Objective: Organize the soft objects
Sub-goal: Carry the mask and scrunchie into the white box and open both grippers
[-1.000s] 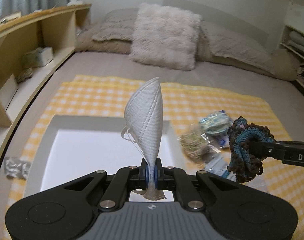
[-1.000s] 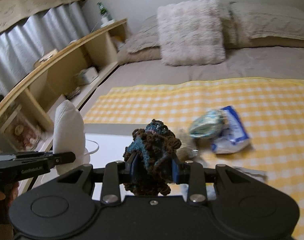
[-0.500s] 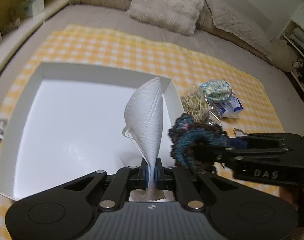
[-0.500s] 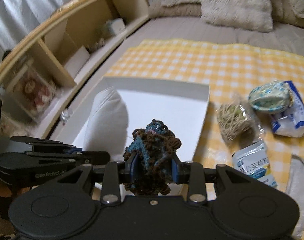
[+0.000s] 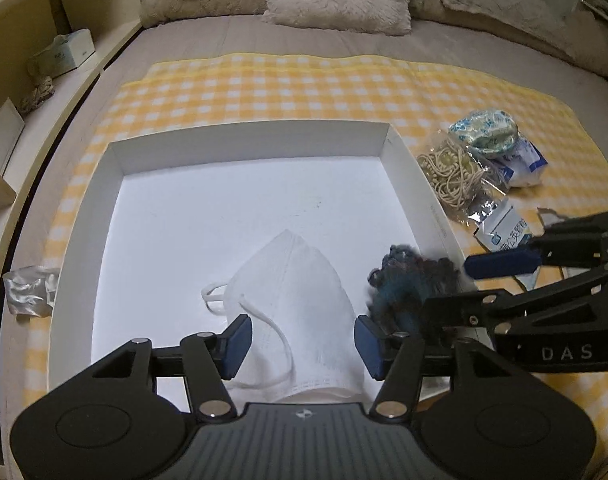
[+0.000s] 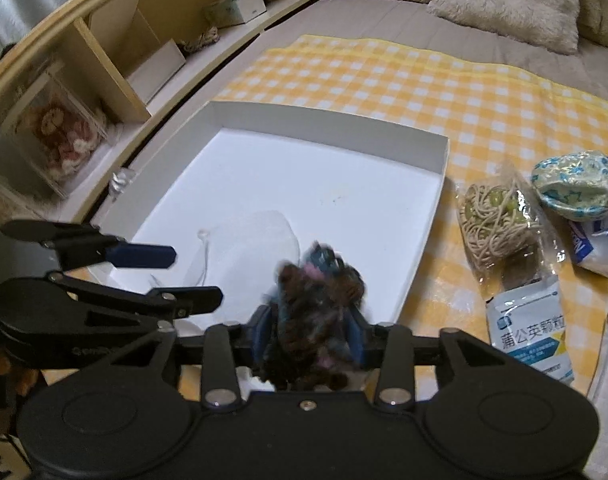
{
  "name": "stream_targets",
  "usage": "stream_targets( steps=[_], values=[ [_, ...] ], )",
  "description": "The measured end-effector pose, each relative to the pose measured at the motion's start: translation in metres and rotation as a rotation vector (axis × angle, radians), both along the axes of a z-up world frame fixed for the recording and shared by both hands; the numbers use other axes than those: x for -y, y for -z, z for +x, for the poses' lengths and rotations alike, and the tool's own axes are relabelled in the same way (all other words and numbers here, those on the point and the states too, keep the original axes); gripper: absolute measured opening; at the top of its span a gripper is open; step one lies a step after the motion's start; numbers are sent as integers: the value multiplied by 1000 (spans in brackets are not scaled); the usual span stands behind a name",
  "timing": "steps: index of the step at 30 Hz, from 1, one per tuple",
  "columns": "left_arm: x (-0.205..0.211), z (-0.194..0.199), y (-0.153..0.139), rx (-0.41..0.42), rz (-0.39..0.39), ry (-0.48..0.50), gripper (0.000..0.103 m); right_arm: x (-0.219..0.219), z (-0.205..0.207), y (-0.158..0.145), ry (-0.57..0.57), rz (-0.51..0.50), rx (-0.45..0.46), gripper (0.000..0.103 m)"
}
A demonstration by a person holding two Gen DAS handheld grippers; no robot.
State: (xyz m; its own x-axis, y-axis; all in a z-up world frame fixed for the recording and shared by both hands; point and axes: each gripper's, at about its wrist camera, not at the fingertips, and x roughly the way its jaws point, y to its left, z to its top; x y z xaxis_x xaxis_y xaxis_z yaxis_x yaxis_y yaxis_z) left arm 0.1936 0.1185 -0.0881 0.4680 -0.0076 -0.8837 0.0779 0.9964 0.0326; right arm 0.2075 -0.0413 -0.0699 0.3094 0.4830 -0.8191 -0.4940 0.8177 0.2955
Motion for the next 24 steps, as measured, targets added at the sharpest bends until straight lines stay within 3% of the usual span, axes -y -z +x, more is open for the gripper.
stream_targets(
  steps=[1, 4, 10, 24],
  values=[
    [0, 0, 0, 1, 2, 3, 59, -1, 0, 0, 1, -13, 4, 55],
    [3, 1, 1, 6, 9, 5, 65, 4, 0, -5, 9, -1, 12, 58],
    [4, -1, -2, 20, 8, 5, 74, 18, -4, -14, 31, 16, 17, 58],
    [-2, -17, -16, 64, -11, -49, 84, 47, -22, -26, 76, 8, 42, 59]
  ],
)
